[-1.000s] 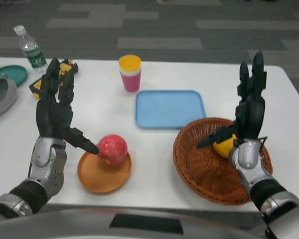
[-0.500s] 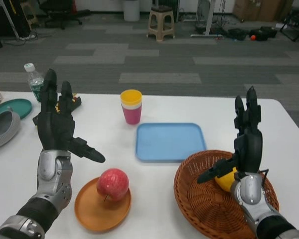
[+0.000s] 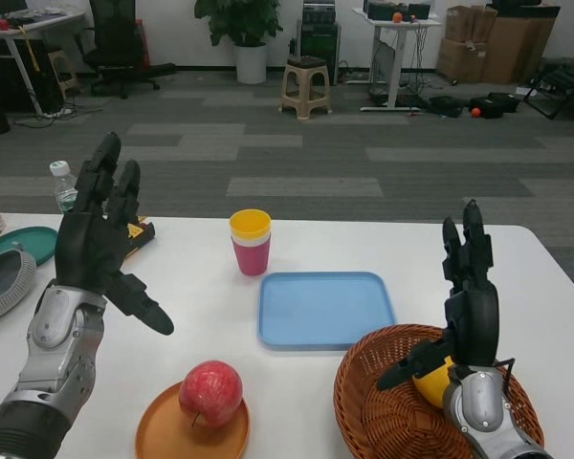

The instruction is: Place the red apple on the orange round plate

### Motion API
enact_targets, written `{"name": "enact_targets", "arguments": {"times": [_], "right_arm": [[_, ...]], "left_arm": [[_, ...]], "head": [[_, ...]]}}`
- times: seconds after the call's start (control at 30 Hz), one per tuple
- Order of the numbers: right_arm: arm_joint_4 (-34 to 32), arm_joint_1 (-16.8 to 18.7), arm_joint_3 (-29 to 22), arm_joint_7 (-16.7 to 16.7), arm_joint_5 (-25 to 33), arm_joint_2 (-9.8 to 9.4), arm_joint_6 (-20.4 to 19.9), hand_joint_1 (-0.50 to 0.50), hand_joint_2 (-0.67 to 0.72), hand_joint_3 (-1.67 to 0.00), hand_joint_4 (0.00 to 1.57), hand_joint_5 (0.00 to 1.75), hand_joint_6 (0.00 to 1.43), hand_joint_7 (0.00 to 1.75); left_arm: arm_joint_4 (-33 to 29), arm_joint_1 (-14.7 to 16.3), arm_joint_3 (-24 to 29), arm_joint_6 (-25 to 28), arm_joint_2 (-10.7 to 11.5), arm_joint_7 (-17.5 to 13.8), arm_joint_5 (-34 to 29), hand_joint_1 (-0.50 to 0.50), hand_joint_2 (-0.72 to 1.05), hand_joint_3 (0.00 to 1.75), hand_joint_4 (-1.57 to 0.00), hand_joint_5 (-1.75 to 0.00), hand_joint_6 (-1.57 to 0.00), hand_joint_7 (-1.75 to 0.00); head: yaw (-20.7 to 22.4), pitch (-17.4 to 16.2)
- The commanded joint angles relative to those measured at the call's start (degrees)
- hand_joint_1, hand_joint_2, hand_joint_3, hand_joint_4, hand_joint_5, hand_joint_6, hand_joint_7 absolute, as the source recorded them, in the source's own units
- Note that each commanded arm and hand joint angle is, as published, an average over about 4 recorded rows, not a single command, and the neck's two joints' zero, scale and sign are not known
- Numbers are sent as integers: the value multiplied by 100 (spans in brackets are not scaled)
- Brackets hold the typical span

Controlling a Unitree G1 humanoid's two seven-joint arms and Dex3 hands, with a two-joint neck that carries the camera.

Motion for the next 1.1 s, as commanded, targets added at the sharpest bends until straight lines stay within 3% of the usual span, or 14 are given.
{"name": "enact_targets", "arguments": {"times": [0.03,0.47,1.1], "right_arm": [[11,-122,38,-18,49,-70,-3,-17,60,0,9,0,0,0],[-103,-79,8,-22,85,-188,-3,-17,60,0,9,0,0,0],[99,-232,3,-13,89,-72,4,-17,60,0,11,0,0,0]], "left_arm": [[-65,-120,33,43,-93,-44,61,-50,-72,9,0,0,0,-14],[31,-186,-103,43,-284,-113,44,-49,-72,9,0,0,0,-14],[418,-492,-173,-73,-314,-126,-27,-48,-72,9,0,0,0,-14]], "head": [[-8,3],[-107,76],[-45,220]]}}
